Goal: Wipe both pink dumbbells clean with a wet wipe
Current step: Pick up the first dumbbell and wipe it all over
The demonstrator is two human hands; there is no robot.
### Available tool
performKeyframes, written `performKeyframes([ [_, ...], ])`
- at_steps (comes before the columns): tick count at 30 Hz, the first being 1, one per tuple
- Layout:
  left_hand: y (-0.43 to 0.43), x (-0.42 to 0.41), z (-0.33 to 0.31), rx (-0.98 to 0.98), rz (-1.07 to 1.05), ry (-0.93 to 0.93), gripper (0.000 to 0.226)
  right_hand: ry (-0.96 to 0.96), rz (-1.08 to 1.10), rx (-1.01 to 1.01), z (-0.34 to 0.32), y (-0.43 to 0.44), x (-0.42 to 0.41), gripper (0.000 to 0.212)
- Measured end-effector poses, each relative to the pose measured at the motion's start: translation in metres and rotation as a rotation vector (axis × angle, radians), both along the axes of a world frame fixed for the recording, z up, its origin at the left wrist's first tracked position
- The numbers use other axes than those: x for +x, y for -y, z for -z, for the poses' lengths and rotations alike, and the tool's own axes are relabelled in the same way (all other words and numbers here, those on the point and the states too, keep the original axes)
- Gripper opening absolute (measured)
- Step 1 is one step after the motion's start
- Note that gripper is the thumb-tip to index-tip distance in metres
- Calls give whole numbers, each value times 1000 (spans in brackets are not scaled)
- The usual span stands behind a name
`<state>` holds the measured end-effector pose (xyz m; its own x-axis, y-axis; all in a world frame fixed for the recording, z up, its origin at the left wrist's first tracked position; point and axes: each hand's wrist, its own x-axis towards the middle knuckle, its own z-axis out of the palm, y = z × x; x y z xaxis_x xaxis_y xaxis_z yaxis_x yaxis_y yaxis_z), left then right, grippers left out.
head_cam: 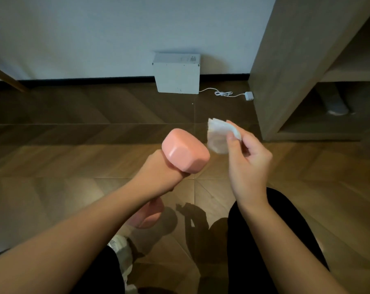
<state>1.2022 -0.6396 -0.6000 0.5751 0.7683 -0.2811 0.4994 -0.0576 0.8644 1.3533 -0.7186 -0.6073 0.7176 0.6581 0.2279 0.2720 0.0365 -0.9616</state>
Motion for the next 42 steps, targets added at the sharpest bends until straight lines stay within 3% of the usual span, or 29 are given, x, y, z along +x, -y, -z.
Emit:
performKeyframes([
  [3, 3, -4, 7, 91, 40, -30, 26, 4, -88, -57, -3, 4, 0, 22],
  [6, 0, -3, 11, 132, 62, -80, 30, -55, -380, -90, -6, 11, -4, 23],
  [10, -6, -6, 12, 107, -39, -125, 8, -30, -576, -112, -6, 18, -8, 28],
  [12, -7, -7, 10, 139, -29, -136, 18, -16, -621, -104, -5, 21, -8, 29],
  [16, -2, -4, 4, 234, 45, -216, 28, -154, -632, -162, 0, 13, -3, 32],
  [19, 4, 3, 7, 253, 20, -275, 11, -234, -602, -172, 1, 5, -1, 33],
  [22, 0, 6, 6, 244, -33, -320, 14, -241, -608, -109, 5, 9, -3, 33],
  [27, -6, 0, 3, 351, 194, -372, 27, -274, -587, -153, 3, 7, -1, 26],
  [35, -15, 0, 9, 304, 159, -365, 12, -160, -631, -52, 4, 12, -7, 27],
  [42, -15, 2, 11, 268, 229, -357, 14, -217, -579, -111, 2, -3, -7, 23],
])
